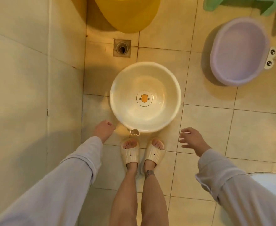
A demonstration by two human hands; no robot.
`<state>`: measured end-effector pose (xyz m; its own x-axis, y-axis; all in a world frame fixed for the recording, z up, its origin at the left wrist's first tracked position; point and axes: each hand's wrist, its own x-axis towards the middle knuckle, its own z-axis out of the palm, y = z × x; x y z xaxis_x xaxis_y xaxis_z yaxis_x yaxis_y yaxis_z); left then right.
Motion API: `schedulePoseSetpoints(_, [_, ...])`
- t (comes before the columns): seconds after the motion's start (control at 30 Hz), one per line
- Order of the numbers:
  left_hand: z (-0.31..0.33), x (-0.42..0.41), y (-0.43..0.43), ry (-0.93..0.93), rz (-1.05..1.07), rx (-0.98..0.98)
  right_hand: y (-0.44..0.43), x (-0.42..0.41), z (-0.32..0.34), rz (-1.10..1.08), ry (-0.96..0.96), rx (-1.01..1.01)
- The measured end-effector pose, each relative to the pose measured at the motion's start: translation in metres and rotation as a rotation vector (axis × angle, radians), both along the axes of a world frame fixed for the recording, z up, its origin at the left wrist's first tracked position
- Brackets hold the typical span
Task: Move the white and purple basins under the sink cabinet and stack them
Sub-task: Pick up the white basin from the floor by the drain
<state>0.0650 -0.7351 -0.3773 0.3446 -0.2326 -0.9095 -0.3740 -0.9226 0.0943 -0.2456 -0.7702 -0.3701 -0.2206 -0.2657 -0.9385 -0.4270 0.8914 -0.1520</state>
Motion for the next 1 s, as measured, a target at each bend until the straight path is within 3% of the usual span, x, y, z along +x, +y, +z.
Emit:
schedulePoseSetpoints(0.13, [-0.086,-0.001,-0.018,-0.051,0.110,0.025,-0.030,0.005,-0.094,-0.075,0.040,-0.038])
schedulePoseSetpoints(0.23, [-0.130,0.002,-0.025,-0.032,0.319,-0.006,-0.041,0.004,-0.143,-0.081,0.069,-0.072])
schedulePoseSetpoints(0.47, [-0.145,0.007,-0.025,0.163,0.731,-0.048,-0.040,0.006,-0.166,-0.312,-0.024,-0.122])
schedulePoseSetpoints(0.67, [-0.073,0.014,-0.013,0.142,0.738,-0.025,-0.025,0.006,-0.091,-0.386,-0.106,-0.051])
schedulePoseSetpoints(1.0, [0.171,0.010,0.040,0.212,0.699,-0.040,0.042,-0.009,0.157,-0.457,-0.144,-0.028])
